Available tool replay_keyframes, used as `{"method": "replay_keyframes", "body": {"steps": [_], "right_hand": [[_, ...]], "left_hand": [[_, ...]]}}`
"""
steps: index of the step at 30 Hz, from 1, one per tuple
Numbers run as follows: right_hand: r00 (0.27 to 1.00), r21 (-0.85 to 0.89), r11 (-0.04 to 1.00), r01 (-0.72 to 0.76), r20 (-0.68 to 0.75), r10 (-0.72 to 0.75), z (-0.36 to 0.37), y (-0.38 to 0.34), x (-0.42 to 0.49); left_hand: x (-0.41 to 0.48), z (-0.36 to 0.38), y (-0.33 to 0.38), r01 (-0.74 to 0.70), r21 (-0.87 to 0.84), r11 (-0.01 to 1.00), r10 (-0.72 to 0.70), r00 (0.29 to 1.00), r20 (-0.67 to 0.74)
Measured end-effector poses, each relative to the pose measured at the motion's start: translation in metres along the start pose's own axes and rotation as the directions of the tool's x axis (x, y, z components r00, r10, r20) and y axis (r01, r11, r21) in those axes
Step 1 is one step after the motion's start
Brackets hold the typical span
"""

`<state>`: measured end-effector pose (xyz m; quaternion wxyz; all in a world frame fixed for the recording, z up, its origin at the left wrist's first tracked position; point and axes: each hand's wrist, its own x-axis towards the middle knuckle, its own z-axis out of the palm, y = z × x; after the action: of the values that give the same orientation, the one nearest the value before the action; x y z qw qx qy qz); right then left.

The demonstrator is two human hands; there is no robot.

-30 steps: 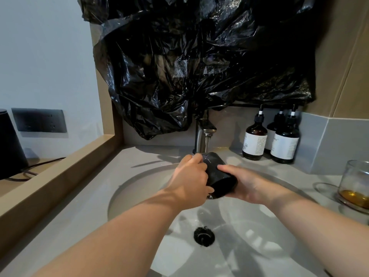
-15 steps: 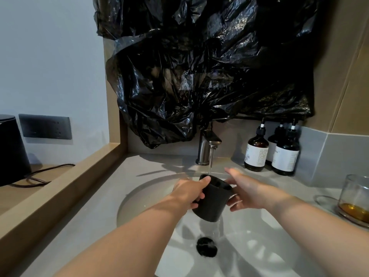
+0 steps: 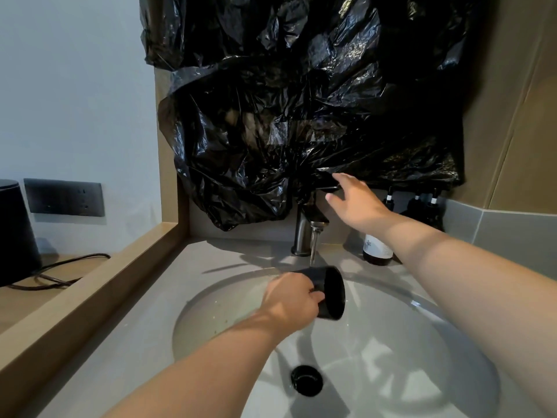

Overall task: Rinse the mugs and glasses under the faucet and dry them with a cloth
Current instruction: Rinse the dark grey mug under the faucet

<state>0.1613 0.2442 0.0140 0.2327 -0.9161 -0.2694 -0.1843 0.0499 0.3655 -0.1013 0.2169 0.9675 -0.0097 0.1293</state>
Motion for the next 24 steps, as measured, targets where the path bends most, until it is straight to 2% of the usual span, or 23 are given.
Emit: {"method": "replay_keyframes", "body": {"steps": [1,3,6,9,12,18,24], "right_hand": [[0.999,-0.015,1.0,-0.014,0.052,0.014,0.001,-0.001,0.004],[0.996,-0.032,0.999,-0.037,0.079,0.04,0.002,-0.003,0.006],[0.999,-0.044,0.999,-0.03,0.032,0.031,0.006,0.005,0.001],[1.0,-0.093,0.996,0.008,0.026,-0.006,0.012,0.013,-0.01],[1.0,-0.057,0.998,-0.001,0.011,0.002,0.013,0.014,-0.013],[0.999,-0.072,0.997,-0.02,0.023,0.022,0.015,0.01,-0.015],[0.992,-0.009,0.998,-0.058,0.111,0.058,0.009,0.009,-0.027]], "left_hand": [[-0.001,0.0,0.0,-0.127,0.15,0.98,0.127,0.992,0.007],[-0.003,-0.001,0.001,-0.353,0.438,0.826,0.341,0.934,0.109],[-0.007,-0.002,0.006,-0.467,0.62,0.631,0.425,0.876,0.227],[-0.008,-0.001,0.012,-0.496,0.661,0.563,0.434,0.858,0.274],[-0.007,0.002,0.014,-0.461,0.703,0.542,0.394,0.878,0.272],[-0.008,0.001,0.014,-0.432,0.794,0.428,0.397,0.879,0.264],[-0.014,-0.001,0.018,-0.454,0.812,0.368,0.379,0.87,0.315]]}}
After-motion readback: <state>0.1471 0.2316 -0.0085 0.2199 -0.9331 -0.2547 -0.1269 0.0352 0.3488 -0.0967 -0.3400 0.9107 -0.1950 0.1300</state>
